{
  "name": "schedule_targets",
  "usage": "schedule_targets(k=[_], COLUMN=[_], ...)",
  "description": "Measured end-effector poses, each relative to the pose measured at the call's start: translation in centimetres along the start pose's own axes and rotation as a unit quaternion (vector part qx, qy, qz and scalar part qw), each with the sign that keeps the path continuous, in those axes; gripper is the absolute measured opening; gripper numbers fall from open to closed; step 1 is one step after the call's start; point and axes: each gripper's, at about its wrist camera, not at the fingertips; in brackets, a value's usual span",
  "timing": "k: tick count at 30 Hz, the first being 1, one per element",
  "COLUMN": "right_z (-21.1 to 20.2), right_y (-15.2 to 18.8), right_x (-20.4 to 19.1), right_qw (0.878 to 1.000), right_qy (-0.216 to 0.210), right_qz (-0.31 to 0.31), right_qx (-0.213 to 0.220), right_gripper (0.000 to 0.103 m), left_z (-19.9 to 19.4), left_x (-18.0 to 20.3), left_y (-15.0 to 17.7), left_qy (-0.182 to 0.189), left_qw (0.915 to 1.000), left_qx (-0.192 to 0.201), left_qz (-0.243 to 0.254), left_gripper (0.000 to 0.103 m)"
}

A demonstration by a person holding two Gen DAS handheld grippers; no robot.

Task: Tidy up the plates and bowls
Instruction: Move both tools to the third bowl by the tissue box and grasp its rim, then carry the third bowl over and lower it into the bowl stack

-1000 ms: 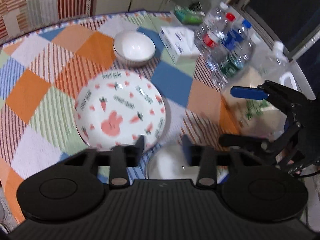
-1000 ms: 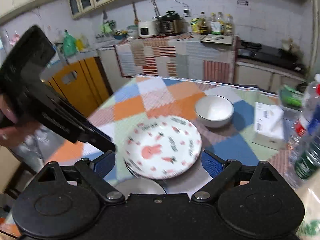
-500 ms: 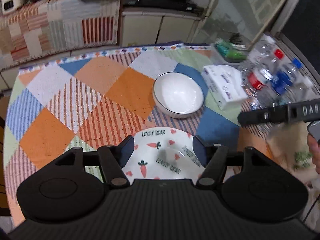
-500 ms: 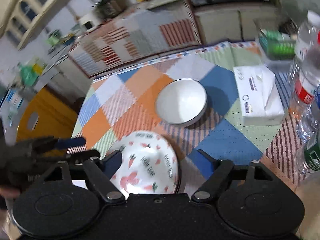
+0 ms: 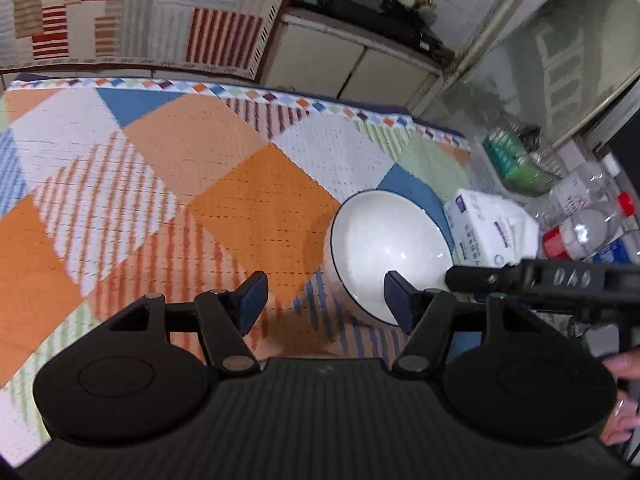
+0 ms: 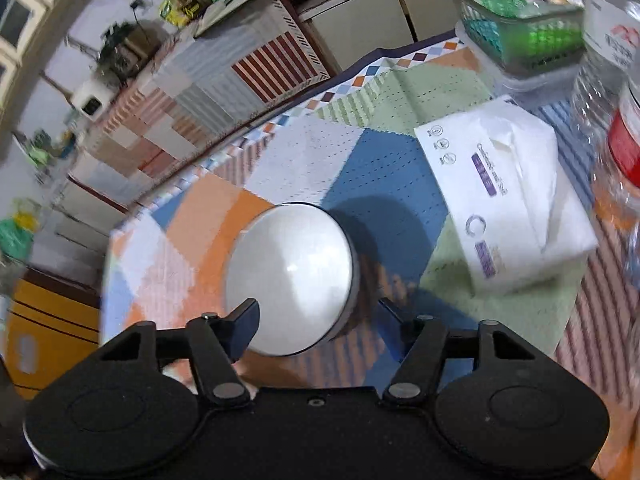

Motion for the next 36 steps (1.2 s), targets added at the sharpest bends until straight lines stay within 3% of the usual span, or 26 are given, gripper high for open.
schedule_targets(k=[5,6,9,11,14,16,21,23,26,28,36], right_z=[2.4,2.7,3.7,4.1,4.8,4.9,5.5,5.3,4.2,3.1,-1.4], right_y=[0.0,0.0,-0.4,-0.5,-0.2,0.0,0.3,0.0,0.0,0.2,2.6], right_x=[-0.4,-0.5,-0.4,-0.2,-0.4,-0.6,-2.0,-1.3,-0.5,-0.3,0.8], right_qw=[0.997,0.997,0.996,0.996,0.994,0.992,0.986,0.990,0.995,0.996,0.999], right_qy=[0.037,0.039,0.052,0.051,0.064,0.068,0.106,0.091,0.070,0.058,0.007], right_qz=[-0.065,-0.074,-0.073,-0.070,-0.093,-0.104,-0.125,-0.104,-0.075,-0.068,-0.034], right_qx=[-0.003,0.001,0.005,0.002,-0.003,-0.001,0.021,0.012,0.005,0.009,0.013], right_gripper=[0.060,0.055,0.045,0.043,0.027,0.017,0.016,0.014,0.014,0.014,0.014], left_z=[4.1,4.4,4.8,4.8,4.8,4.8,4.7,4.3,3.2,2.1,-2.6], left_x=[1.7,1.9,2.2,2.1,2.2,1.9,2.7,2.9,1.8,1.9,4.0], left_y=[-0.4,-0.3,0.0,0.1,0.2,0.1,-0.2,-0.2,-0.4,-0.5,1.0], left_qy=[-0.008,-0.013,-0.017,-0.017,-0.038,-0.032,-0.053,-0.047,-0.010,0.009,0.021], left_qw=[0.9995,0.9994,0.9996,0.9995,0.9991,0.9992,0.9979,0.9977,0.9978,0.9976,0.9965], left_qx=[-0.029,-0.030,-0.023,-0.024,-0.019,-0.024,-0.039,-0.046,-0.062,-0.066,-0.080], left_qz=[-0.012,-0.013,-0.001,-0.008,0.006,-0.005,0.000,0.015,-0.020,-0.018,0.014], left_gripper=[0.060,0.059,0.046,0.031,0.015,0.015,0.014,0.014,0.014,0.014,0.014])
Point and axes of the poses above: each gripper's, at about its wrist camera, not at the fingertips, and z roughly the way its jaws point, x to its right, y to its underside, and after that the axes turned 2 degrees about -y, right-handed
